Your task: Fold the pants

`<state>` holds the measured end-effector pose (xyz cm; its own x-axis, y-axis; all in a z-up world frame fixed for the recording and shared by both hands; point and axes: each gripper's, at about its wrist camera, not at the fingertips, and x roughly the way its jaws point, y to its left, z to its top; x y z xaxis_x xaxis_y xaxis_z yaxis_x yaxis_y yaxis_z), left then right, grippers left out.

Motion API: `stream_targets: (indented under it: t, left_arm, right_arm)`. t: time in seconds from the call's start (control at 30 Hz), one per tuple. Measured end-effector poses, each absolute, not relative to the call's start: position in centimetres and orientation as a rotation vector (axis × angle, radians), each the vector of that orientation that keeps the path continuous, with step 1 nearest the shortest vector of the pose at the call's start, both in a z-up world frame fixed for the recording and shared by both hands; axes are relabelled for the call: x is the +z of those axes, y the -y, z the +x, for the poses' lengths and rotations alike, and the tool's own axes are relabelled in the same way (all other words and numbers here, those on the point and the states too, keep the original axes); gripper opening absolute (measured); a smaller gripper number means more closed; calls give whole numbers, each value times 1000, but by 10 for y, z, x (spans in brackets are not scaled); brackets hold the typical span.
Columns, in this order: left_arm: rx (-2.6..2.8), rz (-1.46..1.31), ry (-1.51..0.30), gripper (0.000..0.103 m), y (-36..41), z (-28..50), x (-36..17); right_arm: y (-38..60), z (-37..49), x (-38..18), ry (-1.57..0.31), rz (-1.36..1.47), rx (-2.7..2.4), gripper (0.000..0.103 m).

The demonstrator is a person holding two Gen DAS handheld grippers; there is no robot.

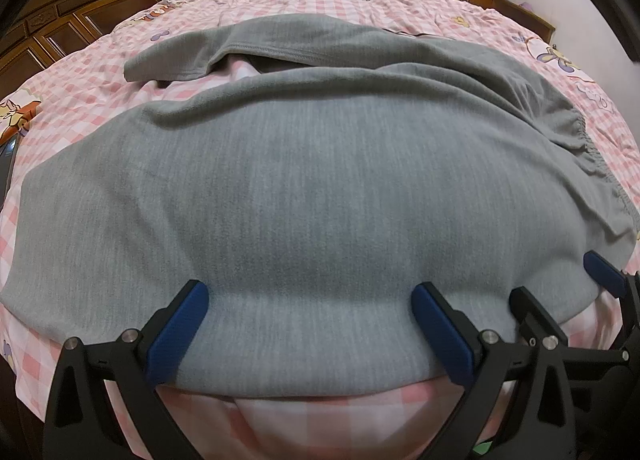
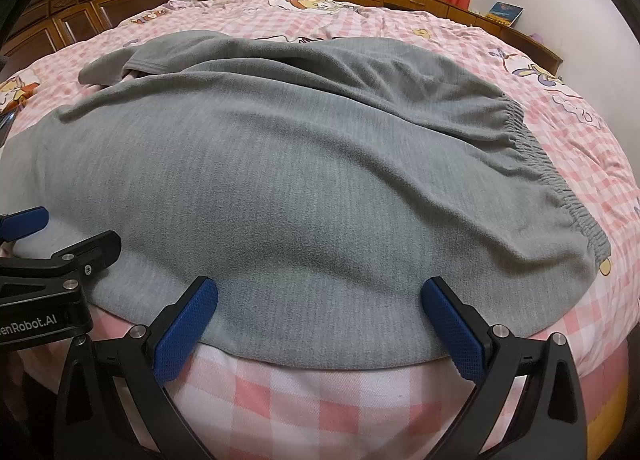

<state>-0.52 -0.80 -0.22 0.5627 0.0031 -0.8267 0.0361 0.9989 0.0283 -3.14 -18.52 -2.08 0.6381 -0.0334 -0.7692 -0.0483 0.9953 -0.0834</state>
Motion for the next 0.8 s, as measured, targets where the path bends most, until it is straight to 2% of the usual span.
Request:
stream_targets:
  t: [0.8]
  left_arm:
    - [-21, 44, -970, 103, 7, -6, -3]
  right_arm:
    - [185, -32, -22, -877, -99, 9, 103]
